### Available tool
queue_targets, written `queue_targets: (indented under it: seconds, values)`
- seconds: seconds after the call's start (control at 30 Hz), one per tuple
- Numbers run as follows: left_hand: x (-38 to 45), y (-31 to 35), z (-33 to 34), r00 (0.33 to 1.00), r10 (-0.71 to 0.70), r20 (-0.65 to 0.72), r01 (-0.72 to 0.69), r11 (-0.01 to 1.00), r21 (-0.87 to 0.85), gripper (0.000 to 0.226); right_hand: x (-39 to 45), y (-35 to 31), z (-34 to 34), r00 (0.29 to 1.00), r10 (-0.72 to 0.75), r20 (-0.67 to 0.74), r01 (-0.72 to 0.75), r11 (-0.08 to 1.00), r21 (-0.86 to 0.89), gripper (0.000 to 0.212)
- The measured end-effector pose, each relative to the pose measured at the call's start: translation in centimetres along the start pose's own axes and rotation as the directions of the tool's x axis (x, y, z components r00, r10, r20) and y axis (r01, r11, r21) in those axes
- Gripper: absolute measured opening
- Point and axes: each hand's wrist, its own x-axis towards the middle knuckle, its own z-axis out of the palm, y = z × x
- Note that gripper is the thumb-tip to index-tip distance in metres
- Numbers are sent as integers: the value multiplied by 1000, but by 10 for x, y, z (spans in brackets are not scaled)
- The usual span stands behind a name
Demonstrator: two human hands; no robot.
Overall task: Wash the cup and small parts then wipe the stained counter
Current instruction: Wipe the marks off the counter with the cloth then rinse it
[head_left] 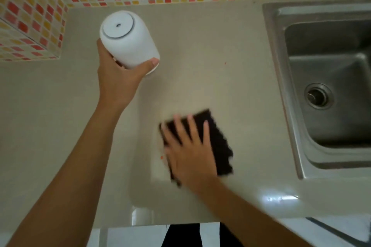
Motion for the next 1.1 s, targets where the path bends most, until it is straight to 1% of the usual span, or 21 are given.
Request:
queue_targets:
  seconds: [0.03, 0.1, 0.17, 0.23, 0.27, 0.33, 0.4, 0.43, 0.5, 0.57, 0.6, 0.67, 0.7, 0.73, 0.77, 0.8, 0.83, 0.9, 0.97, 1.03, 1.1]
  values:
    - [3, 0, 1, 1000, -2, 0, 2, 1000, -3, 99, -26, -13, 4, 997, -61, 41, 61, 998, 1, 60]
    - [9, 1, 3, 1000, -2, 2, 2, 1000, -14, 99, -46, -25, 8, 989, -126, 74, 125, 992, 24, 58]
    - [13, 2, 5, 1000, 2, 0, -2, 1000, -11, 99, -31, -25, 7, 978, -193, 74, 190, 981, 42, 55]
    - [14, 2, 7, 1000, 5, -5, -5, 1000, 5, 98, 11, -16, 4, 974, -225, 38, 223, 974, 41, 53]
    - [14, 2, 8, 1000, 4, -11, -4, 1000, 7, 99, 41, -10, 3, 981, -193, 10, 192, 981, 28, 52]
    - [13, 0, 8, 1000, 13, -24, -13, 1000, 15, 100, 109, 9, -4, 997, -49, -66, 49, 999, -3, 51]
    - [10, 0, 8, 1000, 23, -20, -23, 999, 29, 99, 165, 33, -13, 992, 87, -91, -89, 996, -11, 52]
    - [9, 0, 7, 999, 29, -21, -28, 999, 35, 97, 179, 40, -14, 988, 129, -89, -131, 991, -15, 53]
    - [7, 1, 6, 998, 34, -43, -33, 999, 31, 96, 173, 37, -10, 986, 137, -96, -139, 990, -6, 54]
    - [7, 1, 6, 998, 23, -56, -22, 1000, 20, 97, 125, 13, -6, 993, 58, -99, -56, 998, 25, 53]
    - [8, 1, 6, 998, 15, -54, -14, 1000, 17, 97, 90, -1, -3, 997, -32, -73, 35, 999, 40, 53]
    - [12, 1, 6, 999, 17, -40, -17, 1000, 15, 97, 19, -23, 4, 973, -227, 31, 225, 972, 75, 52]
    - [14, 1, 5, 999, 25, -26, -24, 1000, 18, 97, -5, -24, 4, 953, -292, 78, 285, 954, 91, 51]
    - [15, 1, 4, 999, 31, -10, -31, 999, 19, 96, -13, -16, 3, 939, -333, 83, 325, 941, 98, 51]
    - [16, 1, 1, 999, 39, 3, -39, 999, 24, 96, -2, -1, 1, 935, -348, 66, 341, 935, 92, 51]
    - [17, 2, -1, 999, 44, 14, -44, 998, 33, 96, 23, 17, -1, 945, -325, 26, 324, 945, 53, 51]
    - [18, 3, -4, 999, 49, 22, -50, 998, 41, 96, 55, 36, -6, 965, -263, -23, 263, 965, 7, 51]
    - [19, 3, -8, 997, 71, 14, -72, 996, 44, 97, 132, 86, -24, 994, -38, -99, 33, 998, -58, 52]
    - [17, 2, -11, 997, 82, -4, -82, 996, 29, 96, 192, 139, -43, 977, 189, -100, -196, 979, -63, 54]
    - [15, 0, -17, 997, 79, -8, -79, 997, 16, 95, 211, 167, -48, 949, 297, -105, -302, 953, -36, 55]
    - [19, -2, -25, 997, 78, -14, -77, 997, 11, 96, 187, 159, -42, 928, 326, -182, -336, 941, -30, 55]
